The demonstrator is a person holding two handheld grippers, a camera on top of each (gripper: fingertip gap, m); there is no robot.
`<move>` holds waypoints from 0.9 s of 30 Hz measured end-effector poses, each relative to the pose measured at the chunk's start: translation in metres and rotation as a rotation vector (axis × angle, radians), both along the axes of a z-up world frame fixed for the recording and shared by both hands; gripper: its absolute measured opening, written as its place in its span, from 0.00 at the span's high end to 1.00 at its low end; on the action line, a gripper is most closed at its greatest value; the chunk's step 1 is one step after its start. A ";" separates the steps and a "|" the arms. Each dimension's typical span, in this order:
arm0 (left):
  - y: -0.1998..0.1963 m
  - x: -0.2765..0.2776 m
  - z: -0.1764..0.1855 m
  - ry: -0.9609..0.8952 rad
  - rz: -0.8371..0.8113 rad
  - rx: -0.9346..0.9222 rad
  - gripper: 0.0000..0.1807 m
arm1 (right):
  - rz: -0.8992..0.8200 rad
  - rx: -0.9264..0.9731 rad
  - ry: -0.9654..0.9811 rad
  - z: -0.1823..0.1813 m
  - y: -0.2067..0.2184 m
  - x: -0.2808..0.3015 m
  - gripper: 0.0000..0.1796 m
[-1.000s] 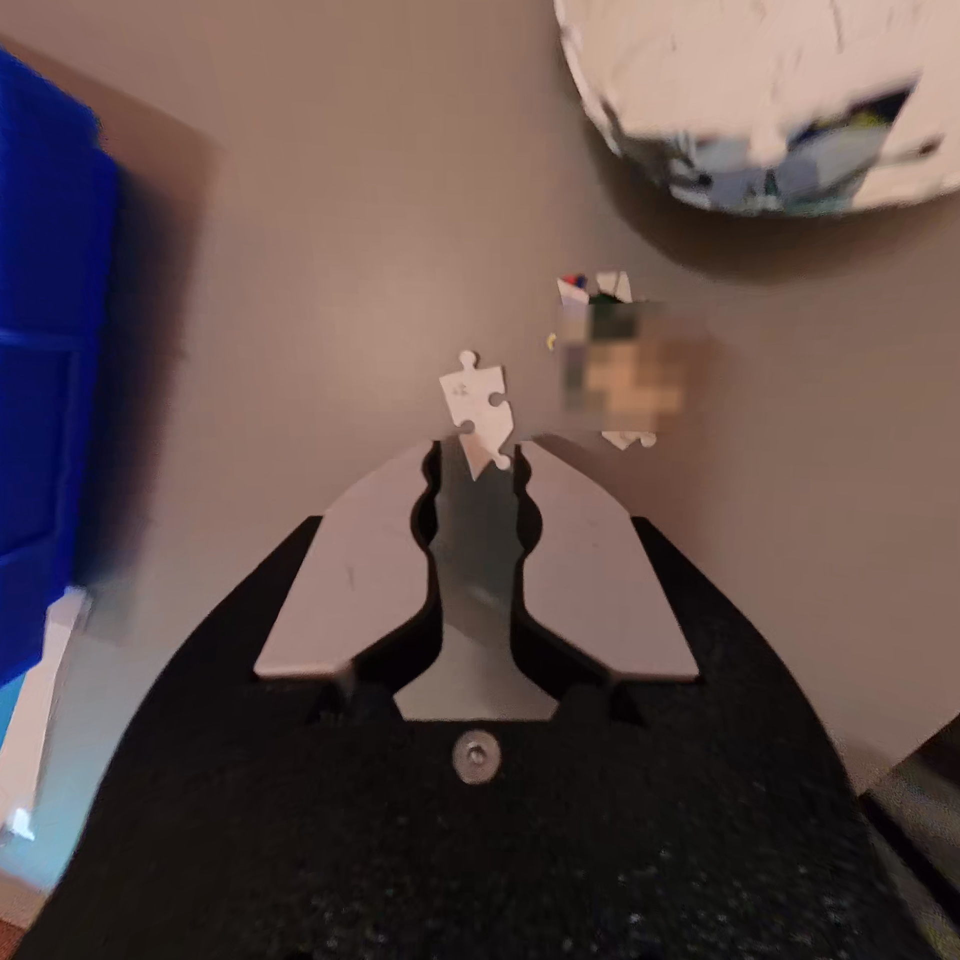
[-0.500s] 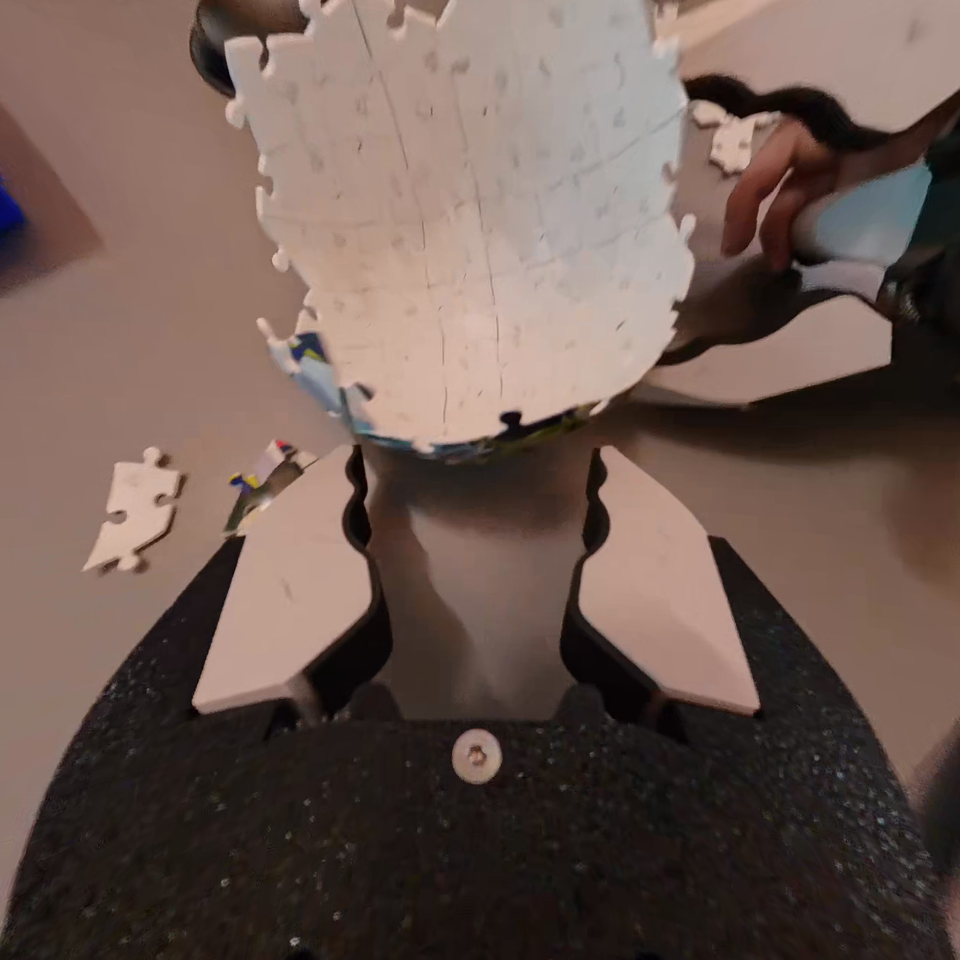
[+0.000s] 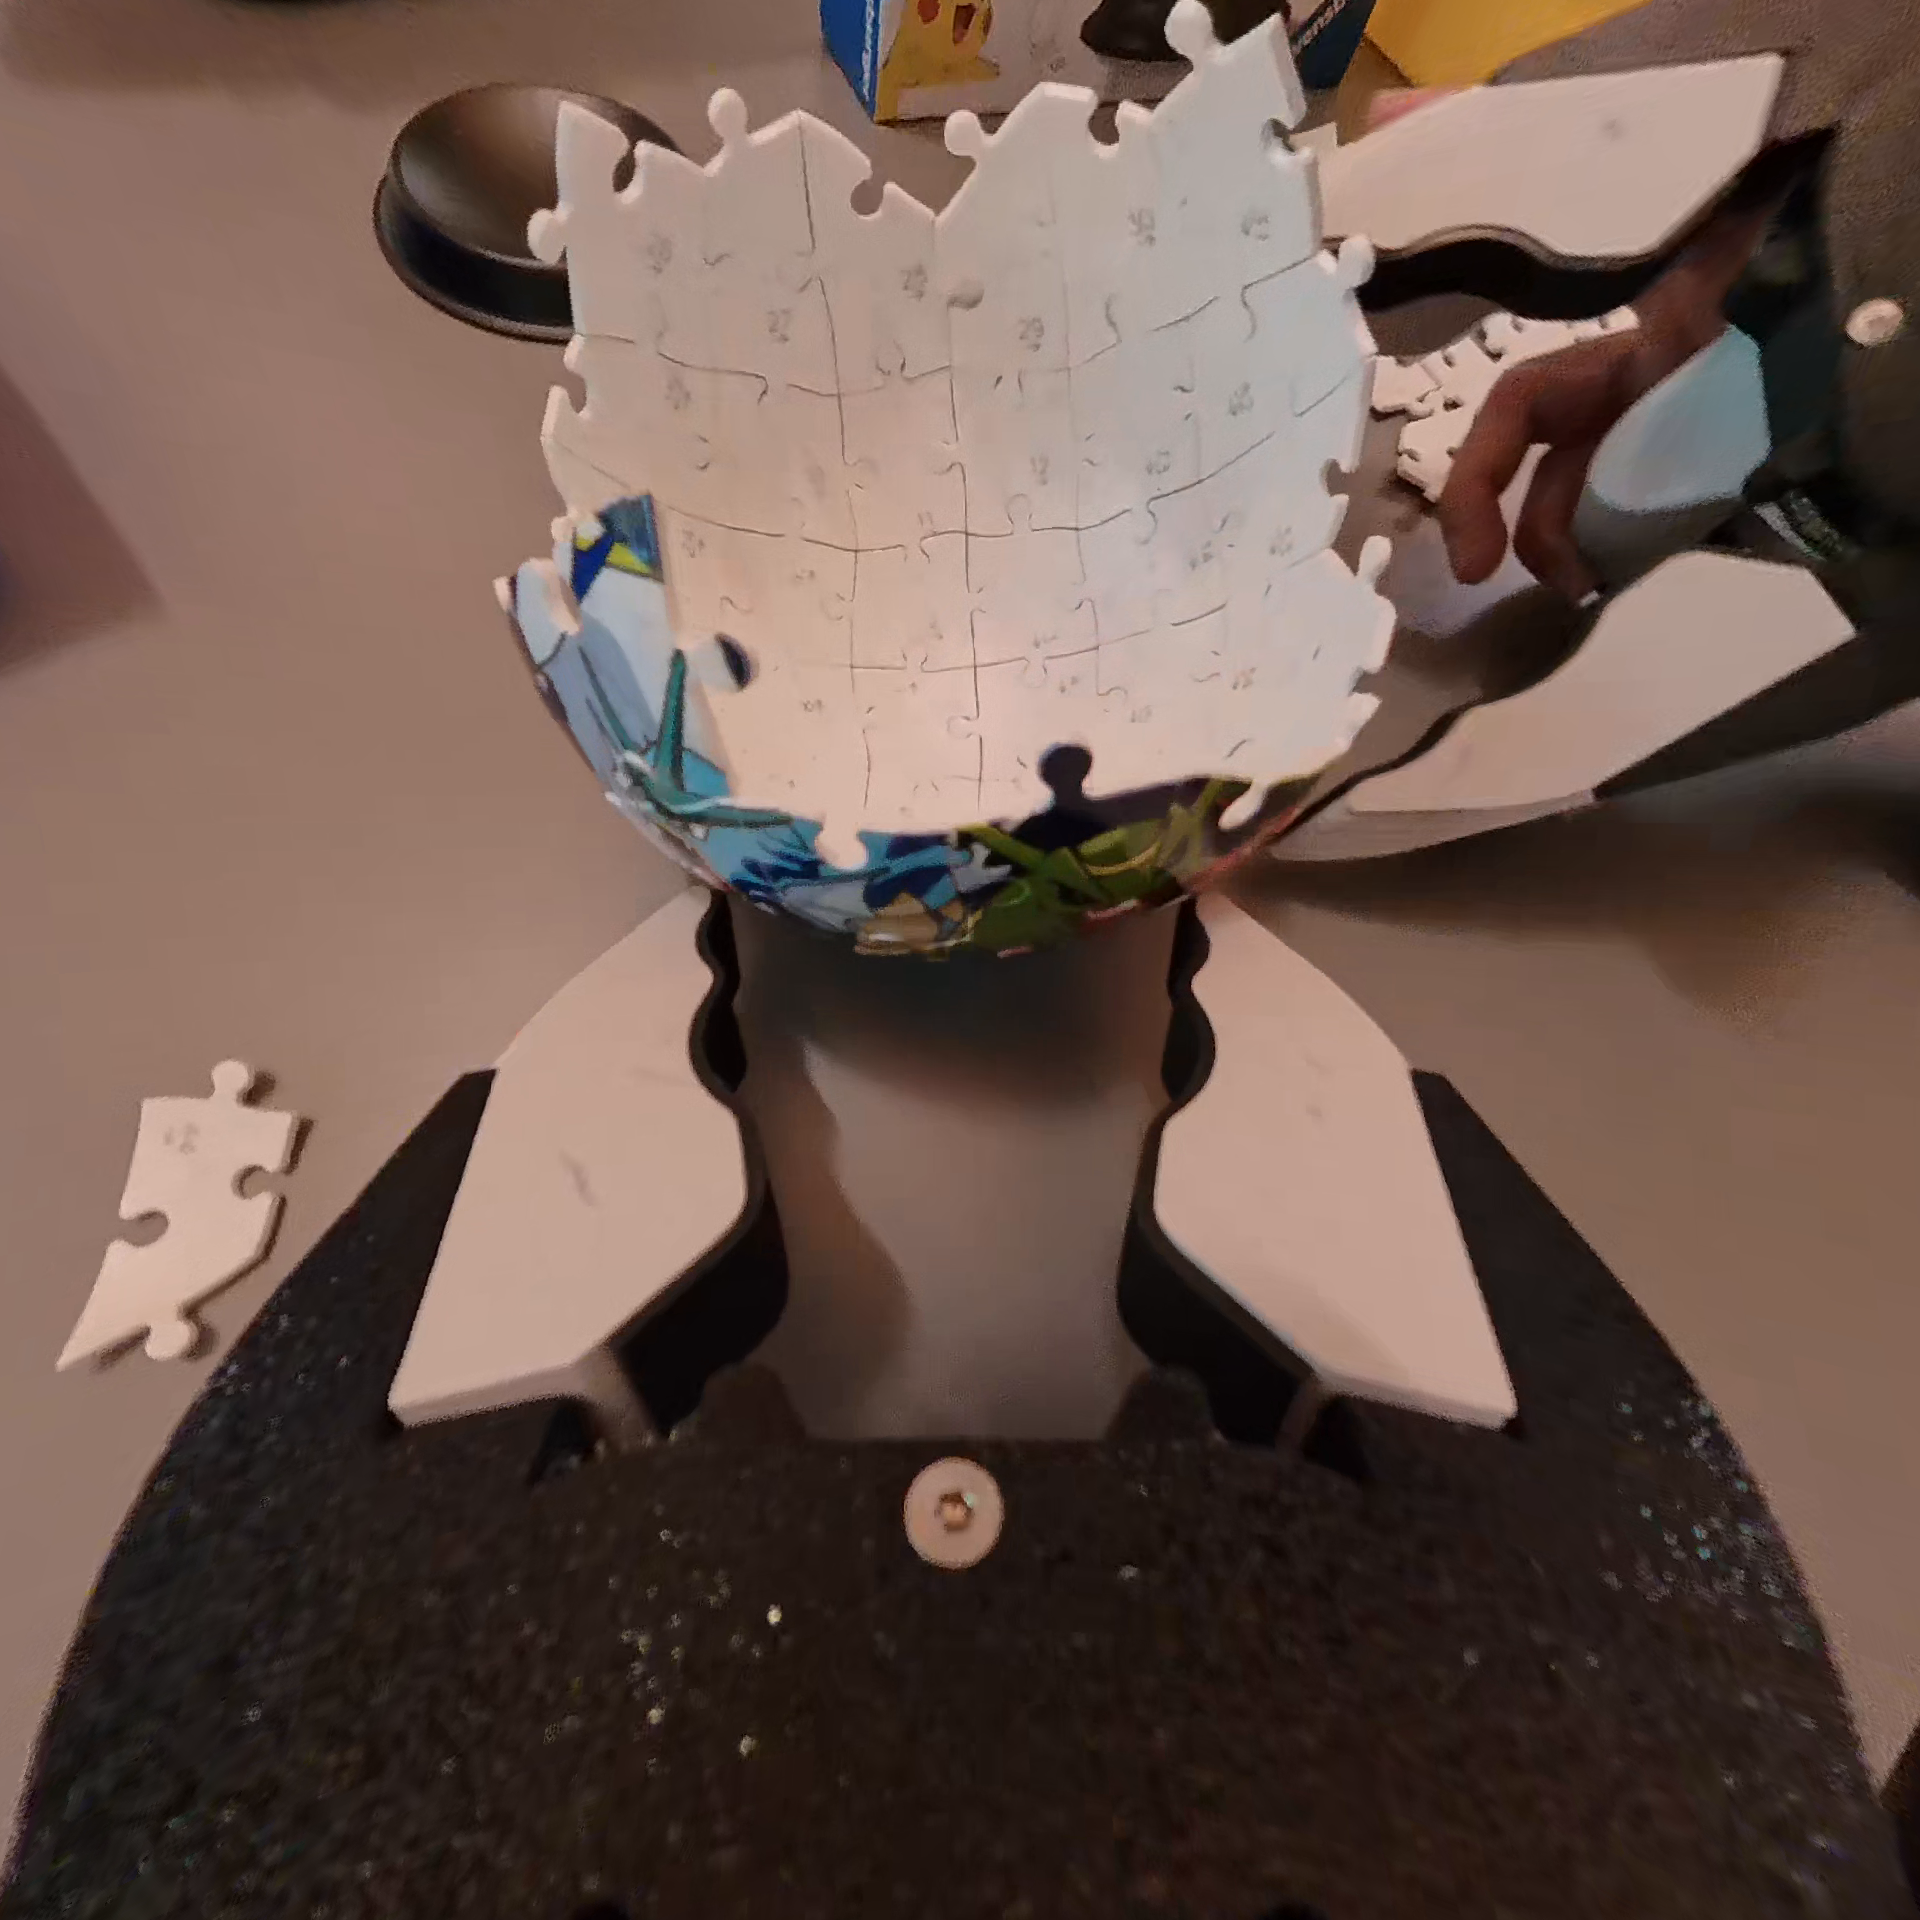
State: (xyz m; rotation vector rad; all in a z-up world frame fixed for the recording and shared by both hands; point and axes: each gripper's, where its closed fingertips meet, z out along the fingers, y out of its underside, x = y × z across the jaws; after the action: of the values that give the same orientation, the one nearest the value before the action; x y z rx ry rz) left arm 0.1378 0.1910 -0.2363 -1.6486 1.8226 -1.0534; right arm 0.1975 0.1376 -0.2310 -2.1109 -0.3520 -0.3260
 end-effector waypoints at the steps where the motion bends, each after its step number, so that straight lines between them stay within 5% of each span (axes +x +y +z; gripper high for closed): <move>1: 0.000 0.001 -0.001 0.002 -0.012 0.017 0.56 | 0.004 0.002 0.008 0.000 0.005 0.002 0.38; 7: 0.012 0.007 -0.011 0.048 -0.048 0.105 0.52 | 0.090 0.009 0.255 0.006 0.037 0.001 0.34; 14: 0.016 0.005 -0.019 0.096 -0.069 0.137 0.57 | 0.116 0.036 0.200 0.009 0.061 -0.011 0.25; 27: -0.068 -0.006 -0.022 0.122 -0.342 0.119 0.57 | 0.131 0.010 0.013 0.042 -0.008 -0.023 0.27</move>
State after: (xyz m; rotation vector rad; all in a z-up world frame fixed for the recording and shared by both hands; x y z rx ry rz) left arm 0.1317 0.1233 -0.2583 -1.3894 2.2591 -0.9726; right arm 0.1743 0.1297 -0.1891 -2.0676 -0.4775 -0.2365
